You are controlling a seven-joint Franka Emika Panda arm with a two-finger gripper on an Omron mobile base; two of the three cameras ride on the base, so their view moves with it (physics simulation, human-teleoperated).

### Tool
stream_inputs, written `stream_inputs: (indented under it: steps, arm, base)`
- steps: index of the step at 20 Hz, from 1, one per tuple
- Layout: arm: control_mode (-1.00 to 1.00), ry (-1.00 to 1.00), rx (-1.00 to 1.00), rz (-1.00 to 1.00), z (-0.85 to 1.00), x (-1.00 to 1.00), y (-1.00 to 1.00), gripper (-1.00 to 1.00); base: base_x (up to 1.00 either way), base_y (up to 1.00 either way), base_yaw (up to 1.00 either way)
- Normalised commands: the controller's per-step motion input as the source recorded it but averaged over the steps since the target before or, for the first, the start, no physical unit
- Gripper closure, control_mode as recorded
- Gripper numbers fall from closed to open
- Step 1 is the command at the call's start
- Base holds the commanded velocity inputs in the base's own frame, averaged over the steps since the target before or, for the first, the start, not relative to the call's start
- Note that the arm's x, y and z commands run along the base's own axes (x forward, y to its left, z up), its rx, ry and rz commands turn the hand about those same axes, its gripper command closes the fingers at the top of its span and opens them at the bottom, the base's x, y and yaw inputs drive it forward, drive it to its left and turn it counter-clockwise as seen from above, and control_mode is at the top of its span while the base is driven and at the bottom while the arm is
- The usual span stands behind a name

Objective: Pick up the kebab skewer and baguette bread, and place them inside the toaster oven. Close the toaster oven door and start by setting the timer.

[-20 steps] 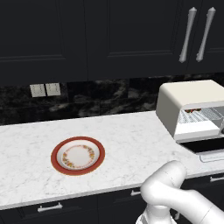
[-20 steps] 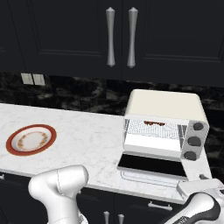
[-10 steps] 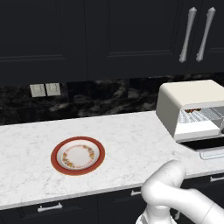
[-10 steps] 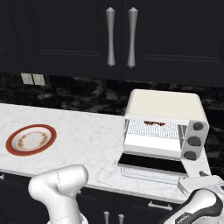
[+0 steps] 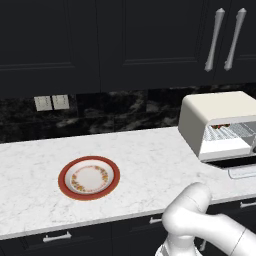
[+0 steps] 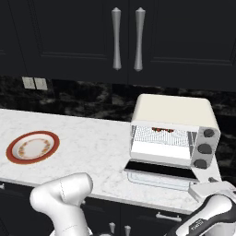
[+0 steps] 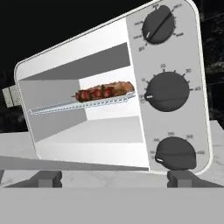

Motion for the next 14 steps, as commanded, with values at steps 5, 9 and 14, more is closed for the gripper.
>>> stream_inputs:
  steps: [5,9,14]
  arm:
    - [-1.00,-0.07,0.07,-0.01,0.56,0.42,0.18,-1.00]
    - [-1.00,-0.13,0.06,-0.06,0.54,0.33,0.19,-1.00]
    - [-1.00,-0.12,0.05,-0.11,0.50,0.33,0.24,-1.00]
  base:
    - [0.00,0.00,0.00]
    - [0.00,0.00,0.00]
    - [0.00,0.00,0.00]
